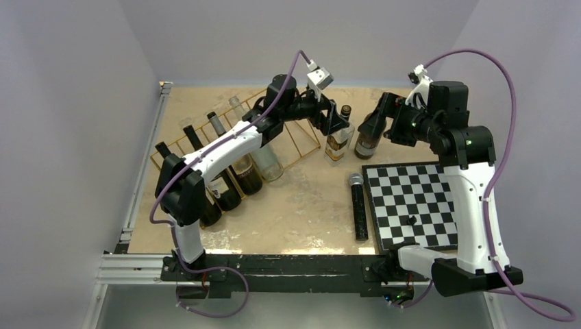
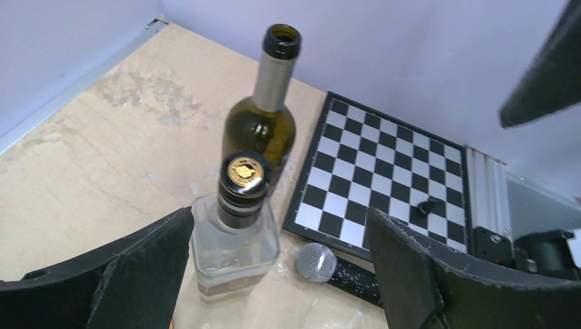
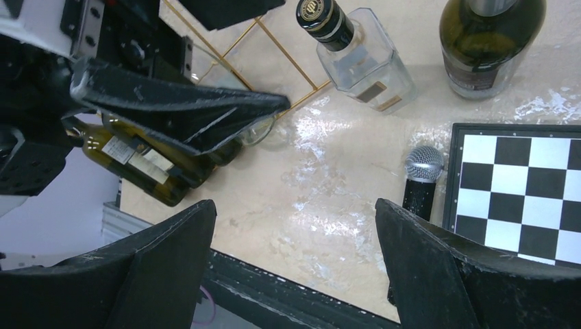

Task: Put the wine bottle on the wine rack

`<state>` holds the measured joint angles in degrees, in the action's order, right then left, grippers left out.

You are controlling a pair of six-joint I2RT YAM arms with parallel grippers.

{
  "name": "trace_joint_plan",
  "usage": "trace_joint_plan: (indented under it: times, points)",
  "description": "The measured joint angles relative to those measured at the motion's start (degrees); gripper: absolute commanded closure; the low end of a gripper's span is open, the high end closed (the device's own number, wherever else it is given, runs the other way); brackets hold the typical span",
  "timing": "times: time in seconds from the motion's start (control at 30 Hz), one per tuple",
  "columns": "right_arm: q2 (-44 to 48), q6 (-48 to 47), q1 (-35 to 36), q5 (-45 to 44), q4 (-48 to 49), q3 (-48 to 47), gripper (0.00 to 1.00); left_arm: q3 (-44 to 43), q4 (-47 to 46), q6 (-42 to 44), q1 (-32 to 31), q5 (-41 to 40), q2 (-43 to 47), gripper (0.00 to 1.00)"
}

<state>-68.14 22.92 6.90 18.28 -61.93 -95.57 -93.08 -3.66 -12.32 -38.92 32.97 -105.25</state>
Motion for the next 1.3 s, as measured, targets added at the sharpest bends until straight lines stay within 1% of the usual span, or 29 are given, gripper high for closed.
trace_joint_plan:
  times: [0.1, 0.2, 0.23, 0.33, 0.4, 0.53, 0.6, 0.8, 0.9, 0.97, 1.0, 1.03, 1.3]
  points:
    - [0.0, 0.1, 0.0, 1.0, -0.1, 0.0, 0.09, -2.3, -0.1, 0.4, -0.3, -3.2, -2.1, 0.02]
    - [0.0, 0.2, 0.0, 1.2, -0.2, 0.0, 0.09, -4.4, 0.1, 1.6, -1.2, -6.3, -4.3, 0.08]
    - [0.0, 0.2, 0.0, 1.3, -0.3, 0.0, 0.09, -4.7, 0.3, 1.9, -1.6, -7.0, -4.8, 0.10]
    - [-0.1, 0.1, 0.0, 1.2, -0.8, -0.3, 0.09, -5.1, 0.5, 2.6, -2.4, -8.7, -5.8, 0.22]
    - [-0.1, 0.1, 0.0, 1.2, -1.0, -0.8, 0.09, -5.2, 0.6, 2.9, -2.9, -9.8, -6.4, 0.27]
    - [-0.2, -0.1, 0.0, 1.2, -1.3, -2.3, 0.09, -5.3, 0.9, 3.5, -3.3, -11.1, -7.4, 0.33]
    - [-0.2, -0.2, 0.0, 1.2, -1.4, -3.1, 0.09, -5.3, 1.3, 4.1, -3.5, -11.8, -7.8, 0.37]
    - [-0.7, -1.0, 0.0, 1.2, -1.8, -4.7, 0.09, -6.4, 1.8, 5.5, -3.6, -13.9, -8.7, 0.56]
    - [-0.9, -1.1, 0.0, 1.1, -2.2, -4.8, 0.09, -8.1, 2.6, 6.1, -3.8, -14.6, -9.5, 0.70]
    - [-0.9, -1.1, 0.0, 1.1, -2.5, -4.8, 0.09, -8.6, 2.8, 7.0, -4.0, -15.6, -9.7, 0.85]
    - [-0.9, -1.1, 0.0, 1.1, -2.8, -4.8, 0.09, -8.7, 3.0, 7.6, -4.0, -16.0, -9.7, 0.96]
    - [-0.9, -1.1, 0.0, 1.1, -2.9, -4.8, 0.09, -8.7, 3.1, 7.5, -4.0, -16.3, -9.7, 1.00]
    - [-0.9, -1.1, 0.0, 1.1, -3.3, -4.8, 0.09, -8.7, 4.8, 7.4, -4.0, -17.1, -9.0, 1.00]
